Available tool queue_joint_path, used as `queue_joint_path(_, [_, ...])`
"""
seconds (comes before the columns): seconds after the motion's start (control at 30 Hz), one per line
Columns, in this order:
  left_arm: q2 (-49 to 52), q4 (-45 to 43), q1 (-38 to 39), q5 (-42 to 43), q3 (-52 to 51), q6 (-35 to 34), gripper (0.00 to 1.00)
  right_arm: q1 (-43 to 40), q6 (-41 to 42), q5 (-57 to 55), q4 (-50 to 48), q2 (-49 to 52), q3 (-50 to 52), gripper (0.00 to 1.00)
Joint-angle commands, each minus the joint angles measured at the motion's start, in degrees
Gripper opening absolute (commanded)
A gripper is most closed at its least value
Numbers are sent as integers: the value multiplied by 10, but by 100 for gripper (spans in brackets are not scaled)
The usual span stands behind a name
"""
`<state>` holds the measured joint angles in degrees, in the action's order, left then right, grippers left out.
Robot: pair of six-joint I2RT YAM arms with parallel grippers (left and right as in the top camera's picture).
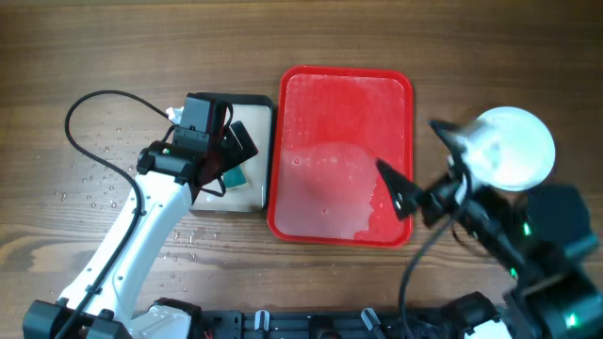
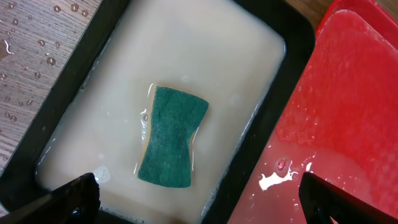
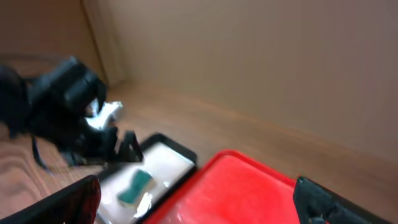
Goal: Clean dirty plates on tray and stack at the side
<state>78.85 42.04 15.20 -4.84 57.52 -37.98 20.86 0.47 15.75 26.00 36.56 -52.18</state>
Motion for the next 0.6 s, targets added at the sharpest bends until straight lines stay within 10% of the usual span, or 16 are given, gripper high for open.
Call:
queue_joint_path(0.0, [-4,0,-2,-5,10,3,100,-45,-31,-8,-12,-127,146,100])
queue_joint_path(0.3, [-4,0,-2,-5,10,3,100,-76,0,-42,-272,-366,516,100])
queue_joint_path(0.57, [-4,0,-2,-5,10,3,100,-76,-3,-42,-270,-363,519,100])
